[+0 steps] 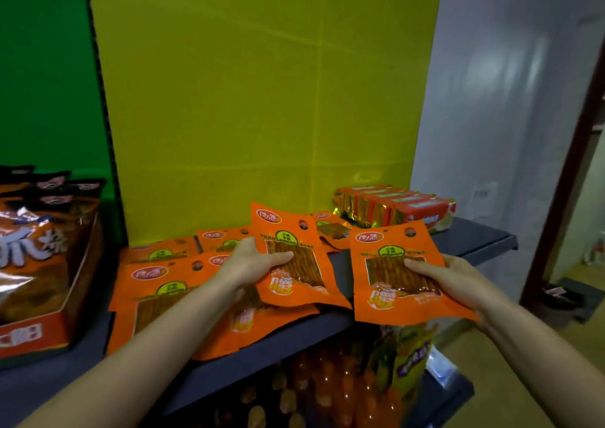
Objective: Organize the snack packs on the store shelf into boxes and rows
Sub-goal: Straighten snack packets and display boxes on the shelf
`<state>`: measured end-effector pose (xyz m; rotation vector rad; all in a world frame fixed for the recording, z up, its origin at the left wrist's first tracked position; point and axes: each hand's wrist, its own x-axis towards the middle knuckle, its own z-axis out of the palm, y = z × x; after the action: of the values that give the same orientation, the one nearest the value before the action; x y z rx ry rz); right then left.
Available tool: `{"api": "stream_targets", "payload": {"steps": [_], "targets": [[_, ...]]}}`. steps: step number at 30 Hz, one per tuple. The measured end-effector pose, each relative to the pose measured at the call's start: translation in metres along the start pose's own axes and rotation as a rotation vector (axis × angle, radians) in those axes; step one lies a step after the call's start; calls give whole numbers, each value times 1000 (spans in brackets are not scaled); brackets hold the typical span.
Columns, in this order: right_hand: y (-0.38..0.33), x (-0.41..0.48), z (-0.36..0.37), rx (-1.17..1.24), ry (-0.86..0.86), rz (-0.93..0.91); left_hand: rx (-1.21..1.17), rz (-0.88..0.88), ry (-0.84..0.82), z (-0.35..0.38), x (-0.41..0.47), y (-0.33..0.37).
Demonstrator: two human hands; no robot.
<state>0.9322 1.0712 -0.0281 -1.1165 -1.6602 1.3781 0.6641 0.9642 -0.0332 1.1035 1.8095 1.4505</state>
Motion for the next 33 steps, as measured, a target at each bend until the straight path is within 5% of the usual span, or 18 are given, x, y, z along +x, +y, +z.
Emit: {"api": "stream_targets", "payload": {"steps": [12, 18, 25, 33], "targets": [[18, 131, -16, -72, -295, -32, 139, -137, 141, 48, 35, 0], [27, 170, -24, -263, -405, -169, 466, -139, 334, 80, 39, 3], [29, 192, -21, -785, -287, -419, 978, -306, 439, 102, 34, 5], [28, 185, -27, -1245, -144, -699, 1449, -257, 550, 124, 32, 2]]}}
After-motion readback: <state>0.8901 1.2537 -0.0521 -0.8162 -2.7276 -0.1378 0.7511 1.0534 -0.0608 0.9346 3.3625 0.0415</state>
